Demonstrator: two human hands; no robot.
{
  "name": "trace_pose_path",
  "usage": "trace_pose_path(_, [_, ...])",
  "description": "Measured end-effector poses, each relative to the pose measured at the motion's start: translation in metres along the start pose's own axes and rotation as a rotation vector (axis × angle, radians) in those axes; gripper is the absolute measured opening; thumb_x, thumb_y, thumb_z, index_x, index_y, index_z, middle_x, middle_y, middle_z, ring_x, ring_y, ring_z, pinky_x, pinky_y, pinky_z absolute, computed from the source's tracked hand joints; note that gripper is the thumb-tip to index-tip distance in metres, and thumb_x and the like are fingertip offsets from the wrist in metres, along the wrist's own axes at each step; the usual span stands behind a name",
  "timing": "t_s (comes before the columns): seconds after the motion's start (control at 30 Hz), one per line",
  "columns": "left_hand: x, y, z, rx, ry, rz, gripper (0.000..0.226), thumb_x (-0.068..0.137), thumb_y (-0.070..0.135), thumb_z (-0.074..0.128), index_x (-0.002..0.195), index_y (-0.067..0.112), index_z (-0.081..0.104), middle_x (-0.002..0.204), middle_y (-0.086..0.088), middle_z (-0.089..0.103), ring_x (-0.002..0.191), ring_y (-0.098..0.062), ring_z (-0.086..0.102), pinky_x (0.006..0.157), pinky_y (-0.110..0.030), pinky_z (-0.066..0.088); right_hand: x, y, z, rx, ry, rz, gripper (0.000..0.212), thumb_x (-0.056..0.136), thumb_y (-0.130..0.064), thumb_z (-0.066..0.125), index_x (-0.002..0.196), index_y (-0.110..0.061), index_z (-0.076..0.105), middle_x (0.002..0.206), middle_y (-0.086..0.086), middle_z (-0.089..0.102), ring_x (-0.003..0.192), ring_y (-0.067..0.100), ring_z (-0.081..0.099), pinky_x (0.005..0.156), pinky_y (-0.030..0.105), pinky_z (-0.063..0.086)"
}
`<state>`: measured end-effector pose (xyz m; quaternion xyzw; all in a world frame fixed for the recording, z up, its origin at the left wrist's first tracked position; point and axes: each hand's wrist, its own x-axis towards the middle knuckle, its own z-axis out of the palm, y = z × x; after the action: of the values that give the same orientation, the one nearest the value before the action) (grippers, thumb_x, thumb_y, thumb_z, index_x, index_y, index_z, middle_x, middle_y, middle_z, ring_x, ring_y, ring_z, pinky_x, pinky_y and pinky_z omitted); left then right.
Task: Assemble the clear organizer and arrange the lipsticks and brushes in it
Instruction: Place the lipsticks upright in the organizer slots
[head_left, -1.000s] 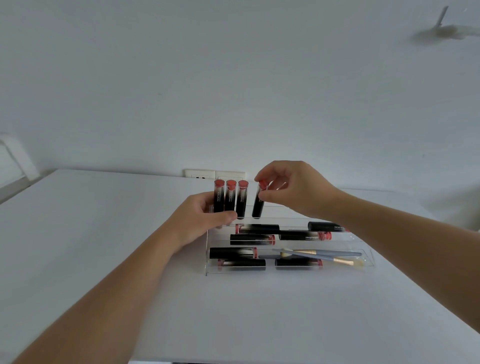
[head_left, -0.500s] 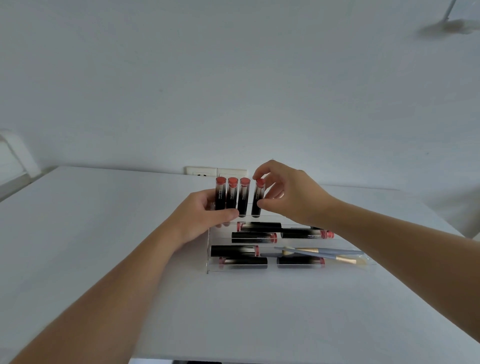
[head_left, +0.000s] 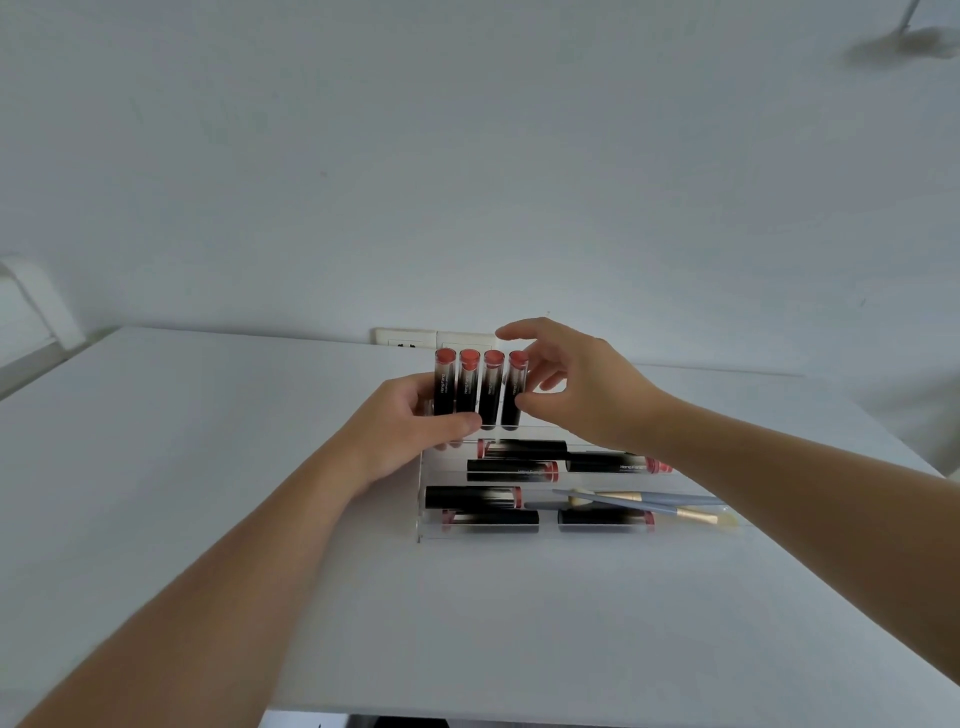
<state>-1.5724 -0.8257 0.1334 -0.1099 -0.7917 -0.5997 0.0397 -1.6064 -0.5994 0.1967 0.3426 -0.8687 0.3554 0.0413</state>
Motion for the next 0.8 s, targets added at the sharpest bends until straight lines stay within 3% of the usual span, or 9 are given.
trace_pose_path(0.37, [0.0014, -0.0015, -0.0004, 0.008, 0.004, -0.014, 0.027, 0.069, 0.049, 0.078, 0.094, 0.040, 0.074, 0.090, -0.001, 0.077, 0.085, -0.025, 0.073, 0.077, -0.029, 0.059, 0.0007, 0.0025, 0.0038, 0.041, -0.015, 0.000, 0.068, 0.083, -0.003, 0.073, 0.139, -0.034, 0.050, 0.092, -0.009, 0.067, 0.084, 0.004, 0.068, 0.092, 0.034, 0.055])
trace_pose_path(0.47, [0.0011, -0.0016, -0.0007, 0.010, 0.005, -0.016, 0.028, 0.069, 0.050, 0.078, 0.095, 0.040, 0.074, 0.091, 0.001, 0.077, 0.084, -0.021, 0.074, 0.080, -0.030, 0.060, 0.0000, 0.0044, 0.0062, 0.050, -0.017, 0.003, 0.068, 0.082, -0.005, 0.073, 0.140, -0.033, 0.050, 0.087, -0.010, 0.069, 0.084, 0.002, 0.068, 0.091, 0.031, 0.055])
trace_pose_path(0.63, [-0.0003, 0.0003, -0.0008, 0.001, 0.001, -0.021, 0.030, 0.070, 0.050, 0.078, 0.098, 0.041, 0.074, 0.094, 0.004, 0.078, 0.086, -0.016, 0.075, 0.074, -0.018, 0.055, 0.0013, 0.0066, 0.0074, 0.058, -0.031, 0.018, 0.072, 0.080, -0.009, 0.075, 0.141, -0.034, 0.048, 0.087, -0.013, 0.071, 0.086, -0.002, 0.068, 0.087, 0.020, 0.052])
trace_pose_path(0.8, [0.0004, -0.0006, -0.0006, 0.001, 0.002, -0.026, 0.032, 0.069, 0.050, 0.078, 0.099, 0.039, 0.074, 0.096, 0.003, 0.077, 0.087, -0.017, 0.075, 0.082, -0.027, 0.057, 0.0007, 0.0059, 0.0088, 0.050, -0.011, 0.028, 0.070, 0.081, -0.013, 0.080, 0.139, -0.035, 0.049, 0.085, -0.013, 0.070, 0.085, -0.001, 0.068, 0.088, 0.023, 0.054])
